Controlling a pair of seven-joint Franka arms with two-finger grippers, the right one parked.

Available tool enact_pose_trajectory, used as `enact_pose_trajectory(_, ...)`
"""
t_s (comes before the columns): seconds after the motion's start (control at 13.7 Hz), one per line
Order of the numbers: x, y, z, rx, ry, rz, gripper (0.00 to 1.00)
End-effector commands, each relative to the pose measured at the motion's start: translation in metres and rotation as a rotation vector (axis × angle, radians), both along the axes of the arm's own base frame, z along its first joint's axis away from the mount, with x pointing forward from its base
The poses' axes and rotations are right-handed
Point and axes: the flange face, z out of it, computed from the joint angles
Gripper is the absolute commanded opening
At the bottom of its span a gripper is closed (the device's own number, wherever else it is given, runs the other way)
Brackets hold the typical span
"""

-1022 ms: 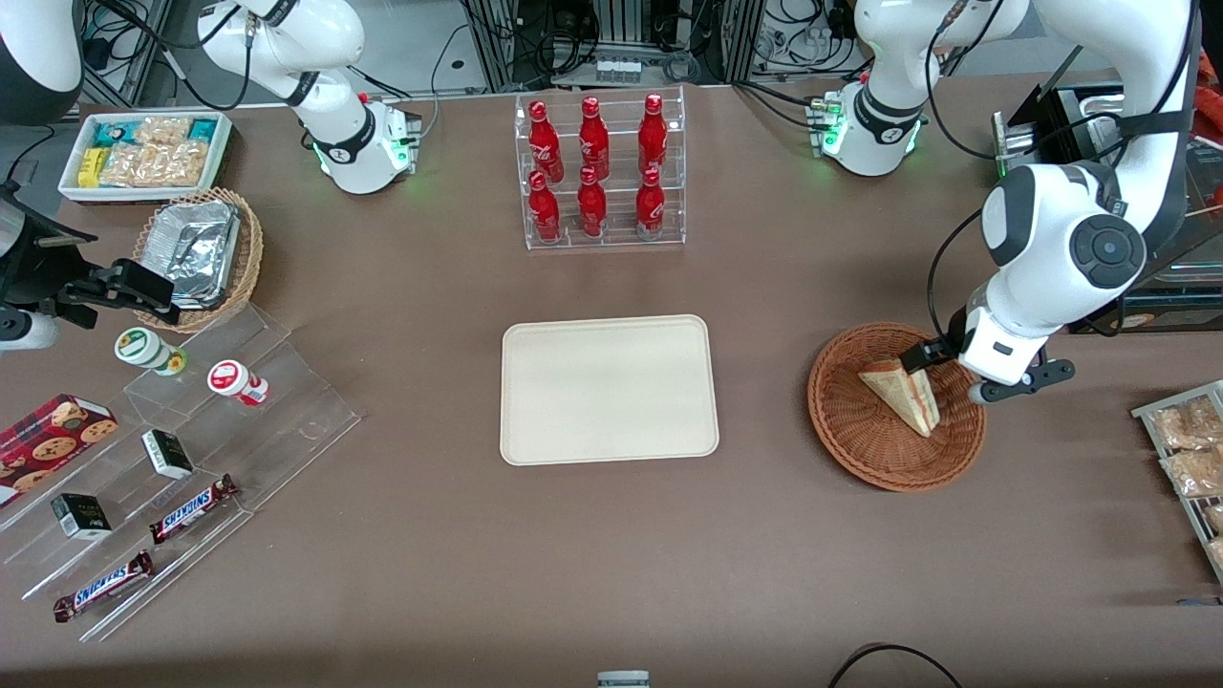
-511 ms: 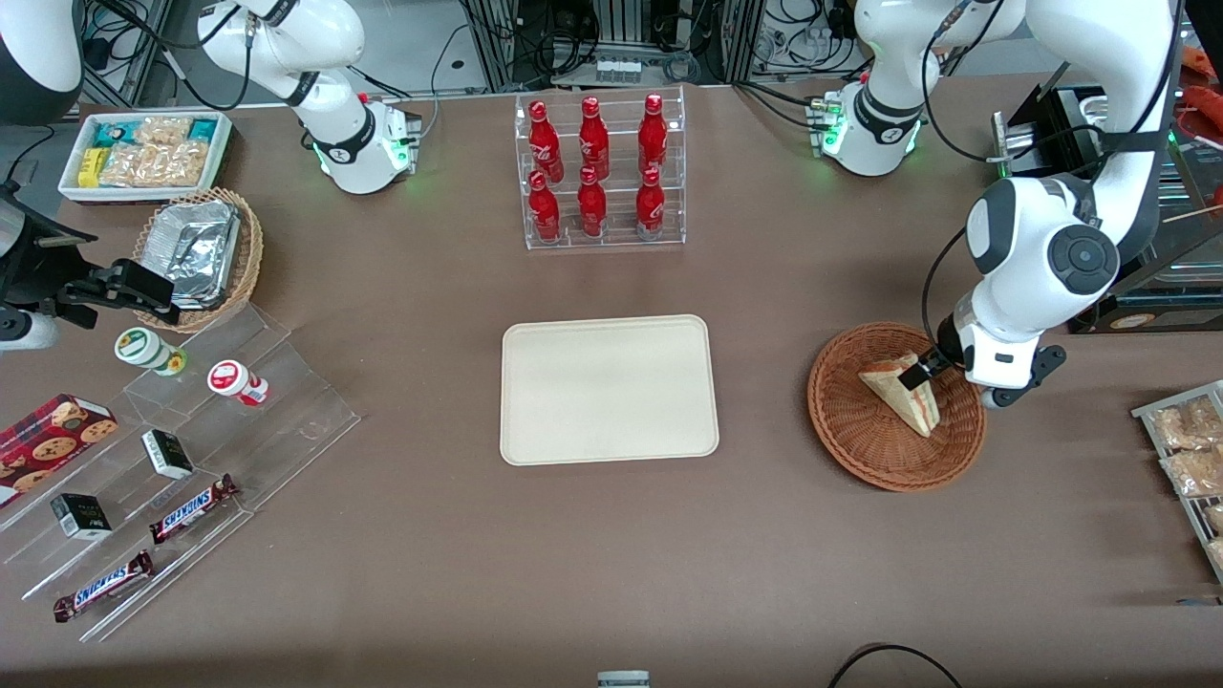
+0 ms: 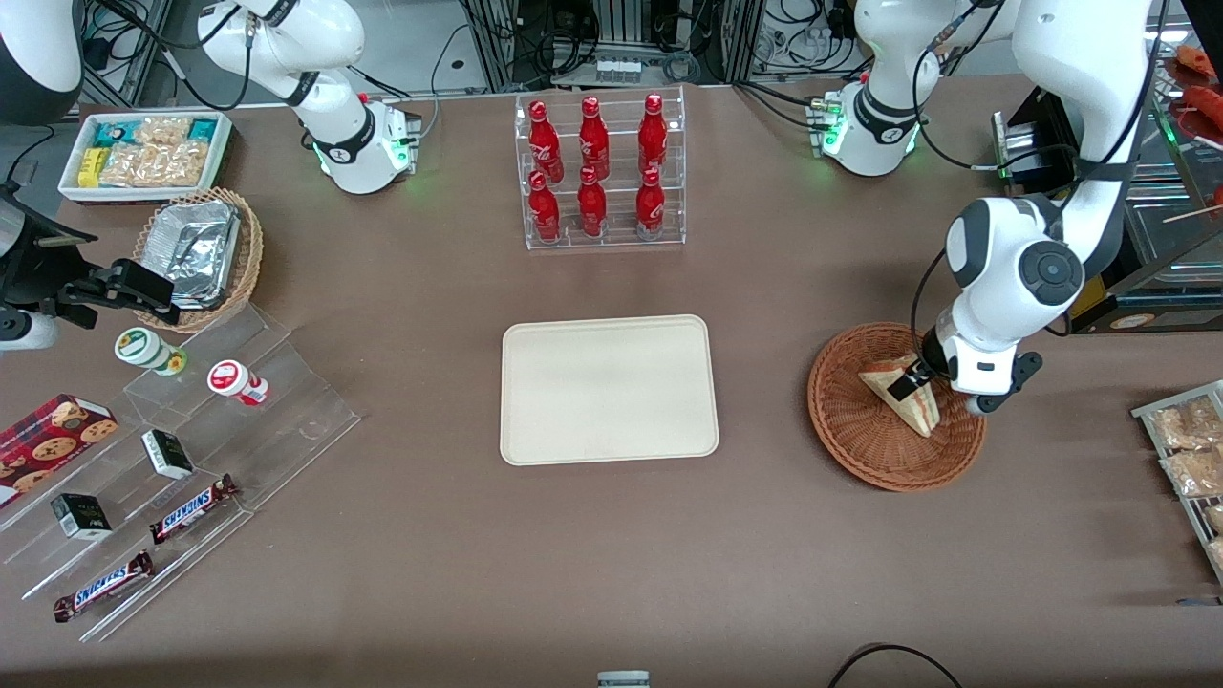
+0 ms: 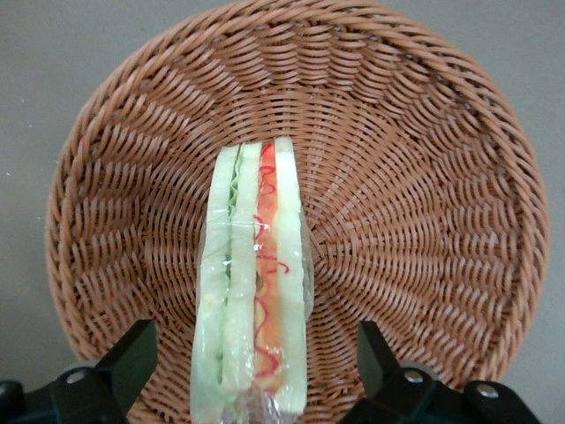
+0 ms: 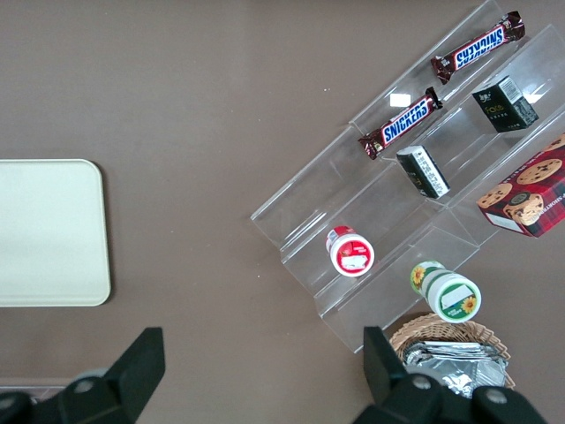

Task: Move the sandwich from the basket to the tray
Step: 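Lower the left gripper and close it on the upright sandwich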

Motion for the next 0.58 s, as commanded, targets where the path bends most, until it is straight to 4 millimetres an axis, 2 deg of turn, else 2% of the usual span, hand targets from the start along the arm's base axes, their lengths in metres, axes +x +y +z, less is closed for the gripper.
enact_pose_trajectory(0.0,-0.0005,-0.0004,-0.0119,0.004,-0.01,0.042,1.0)
enact_pose_trajectory(0.07,-0.0012,-0.0012,-0.016,0.005,-0.002,0.046,1.0)
enact_pose_trajectory(0.15,-0.0015,-0.0004,-0.0163,0.005,0.001,0.049,0.95)
enact_pose_trajectory(0.29,-0.0046,-0.001,-0.0165,0.008,0.013,0.05,0.04)
enact_pose_trajectory(0.36,-0.006,-0.0008,-0.0162,0.009,0.025,0.044,0.0)
enact_pose_trajectory(0.51,-0.0062,-0.0007,-0.0114,0.012,0.043,0.036,0.0)
